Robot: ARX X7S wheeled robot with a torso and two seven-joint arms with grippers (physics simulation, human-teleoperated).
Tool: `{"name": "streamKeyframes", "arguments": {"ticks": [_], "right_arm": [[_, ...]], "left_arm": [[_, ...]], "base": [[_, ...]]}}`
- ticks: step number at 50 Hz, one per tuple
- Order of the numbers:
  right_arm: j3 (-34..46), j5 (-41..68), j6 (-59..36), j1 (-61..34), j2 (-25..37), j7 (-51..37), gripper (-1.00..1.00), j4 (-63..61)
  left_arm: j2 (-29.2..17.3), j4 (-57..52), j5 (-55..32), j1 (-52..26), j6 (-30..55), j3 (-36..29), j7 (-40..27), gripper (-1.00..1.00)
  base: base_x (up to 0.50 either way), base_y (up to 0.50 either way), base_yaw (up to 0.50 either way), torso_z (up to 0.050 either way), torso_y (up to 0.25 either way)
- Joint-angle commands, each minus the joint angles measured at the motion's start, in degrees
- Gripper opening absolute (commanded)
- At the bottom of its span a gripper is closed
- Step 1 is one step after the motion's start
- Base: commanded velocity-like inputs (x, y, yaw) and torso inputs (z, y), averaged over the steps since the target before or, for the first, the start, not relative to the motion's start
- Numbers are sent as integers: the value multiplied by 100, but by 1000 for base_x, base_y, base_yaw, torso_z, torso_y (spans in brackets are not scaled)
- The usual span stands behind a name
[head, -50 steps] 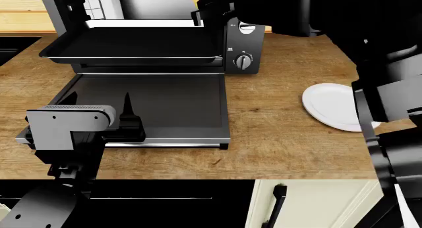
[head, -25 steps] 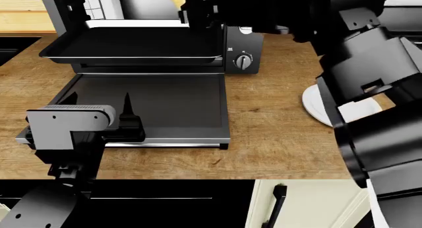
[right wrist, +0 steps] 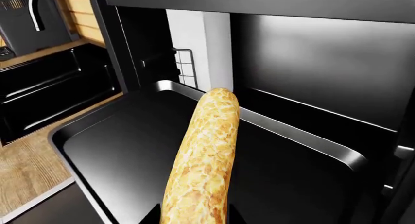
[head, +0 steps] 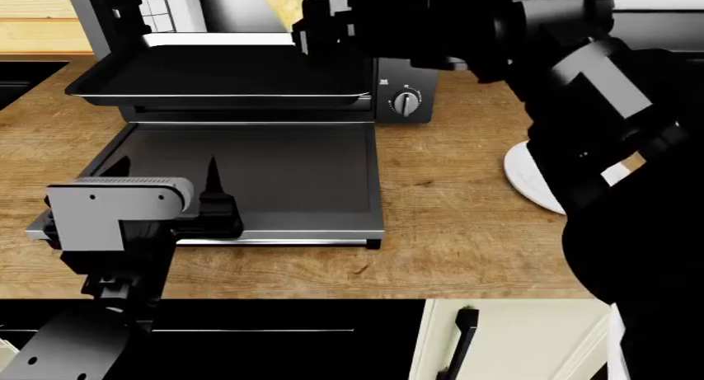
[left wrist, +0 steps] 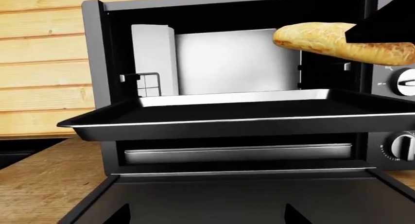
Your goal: Place the baguette on the tray of the toaster oven.
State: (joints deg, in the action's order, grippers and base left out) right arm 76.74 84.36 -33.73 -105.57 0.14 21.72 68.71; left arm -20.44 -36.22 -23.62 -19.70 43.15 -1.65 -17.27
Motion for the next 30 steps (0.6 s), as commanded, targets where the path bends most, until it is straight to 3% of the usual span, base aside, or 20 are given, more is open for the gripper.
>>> {"name": "streamKeyframes", "arguments": {"ticks": [1,15,16,30], "right_arm": [[1147,1090,385,-92,-13,125,-100,177],[1434,1353,523,-108,-13,138,-100,189],[1436,1367,529,-112,-13,139,100,193],[1477,1469,606,-243,-12,151,100,159]], "left_arm": [[-9,23,-11,23,-30,-14,-16,100],[-31,19,-47,28,-37,-8,-36,100],[-33,18,-44,33,-43,-16,-36,100],[-52,4,-94,-3,-8,-6,-66,100]], "base": [[0,0,0,0,0],[0,0,0,0,0],[0,0,0,0,0],[0,0,0,0,0]]}}
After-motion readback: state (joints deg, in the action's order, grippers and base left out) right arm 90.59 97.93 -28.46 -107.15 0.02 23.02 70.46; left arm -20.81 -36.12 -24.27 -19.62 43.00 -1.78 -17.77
